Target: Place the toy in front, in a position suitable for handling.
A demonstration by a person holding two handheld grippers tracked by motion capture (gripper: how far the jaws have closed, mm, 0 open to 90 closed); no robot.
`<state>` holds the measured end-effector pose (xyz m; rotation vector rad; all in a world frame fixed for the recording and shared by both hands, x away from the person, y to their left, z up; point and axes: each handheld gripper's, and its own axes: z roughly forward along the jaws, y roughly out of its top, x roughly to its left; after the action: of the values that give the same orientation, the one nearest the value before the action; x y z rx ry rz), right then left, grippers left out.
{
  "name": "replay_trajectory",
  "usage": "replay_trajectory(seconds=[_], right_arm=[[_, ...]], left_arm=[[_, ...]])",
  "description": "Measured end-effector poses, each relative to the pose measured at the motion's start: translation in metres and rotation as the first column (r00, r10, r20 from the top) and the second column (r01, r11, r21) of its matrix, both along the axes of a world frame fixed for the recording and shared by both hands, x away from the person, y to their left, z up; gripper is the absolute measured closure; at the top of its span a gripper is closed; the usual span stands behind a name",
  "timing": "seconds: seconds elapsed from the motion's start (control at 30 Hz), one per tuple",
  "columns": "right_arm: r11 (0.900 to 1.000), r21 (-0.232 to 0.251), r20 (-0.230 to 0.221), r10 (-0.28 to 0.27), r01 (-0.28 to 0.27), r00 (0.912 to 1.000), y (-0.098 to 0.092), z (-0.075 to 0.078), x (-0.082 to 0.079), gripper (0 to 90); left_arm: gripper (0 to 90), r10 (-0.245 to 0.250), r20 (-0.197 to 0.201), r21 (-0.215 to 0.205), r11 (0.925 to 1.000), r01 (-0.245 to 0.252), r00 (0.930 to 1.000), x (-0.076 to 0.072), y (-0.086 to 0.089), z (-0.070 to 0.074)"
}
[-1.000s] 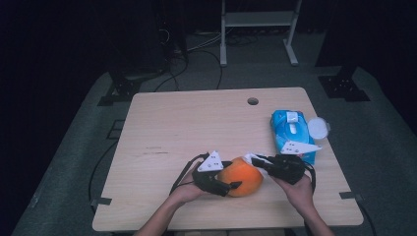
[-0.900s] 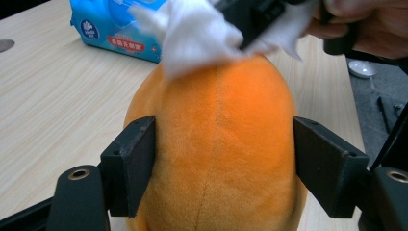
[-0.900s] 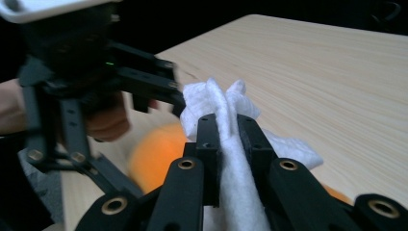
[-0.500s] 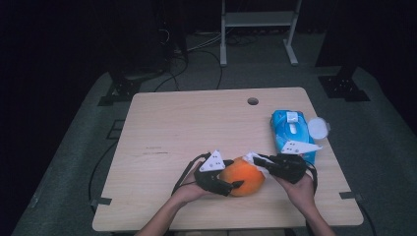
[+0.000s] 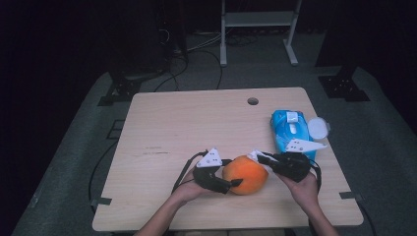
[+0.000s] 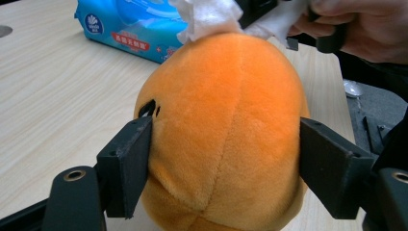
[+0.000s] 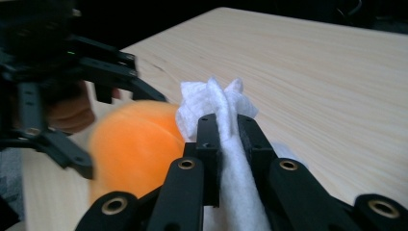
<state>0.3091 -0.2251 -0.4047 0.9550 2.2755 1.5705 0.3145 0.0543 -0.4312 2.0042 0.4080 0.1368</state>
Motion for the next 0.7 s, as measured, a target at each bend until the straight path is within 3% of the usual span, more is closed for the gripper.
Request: replay_trajectory(seconds=[0.13,0.23,0.37,0.57,0.63,0.7], right_arm=[[0.997,-0.024,0.043,0.074,-0.073,0.9963,0.026,0.009,-0.011,80.3],[0.992,-0.079,0.079,0.102,-0.095,0.9917,0.040,0.012,-0.018,80.2],[0.995,-0.052,0.047,0.083,-0.081,0.9954,0.028,0.004,-0.010,80.2],[1.000,0.002,0.026,0.004,-0.004,0.9996,0.001,0.004,-0.002,80.2],[1.000,0.024,0.013,0.004,-0.005,0.9999,-0.002,0.002,-0.001,80.2],[1.000,0.021,0.013,0.009,-0.009,0.9999,0.001,0.002,-0.001,80.1]], left_arm=[[24.7,0.001,0.024,0.012,0.9999,-0.001,0.9997,-0.003,-0.005,0.002],[23.1,-0.005,0.022,0.003,1.0000,0.005,0.9997,-0.002,-0.003,0.000],[11.6,-0.034,0.045,-0.043,0.9984,0.036,0.9984,0.004,0.002,-0.005],[10.1,-0.052,0.047,-0.059,0.9967,0.055,0.9975,0.013,0.007,-0.018],[8.1,-0.057,0.031,-0.077,0.9953,0.059,0.9979,0.016,0.002,-0.023],[6.1,-0.076,0.039,-0.065,0.9947,0.079,0.9963,0.015,-0.006,-0.027]])
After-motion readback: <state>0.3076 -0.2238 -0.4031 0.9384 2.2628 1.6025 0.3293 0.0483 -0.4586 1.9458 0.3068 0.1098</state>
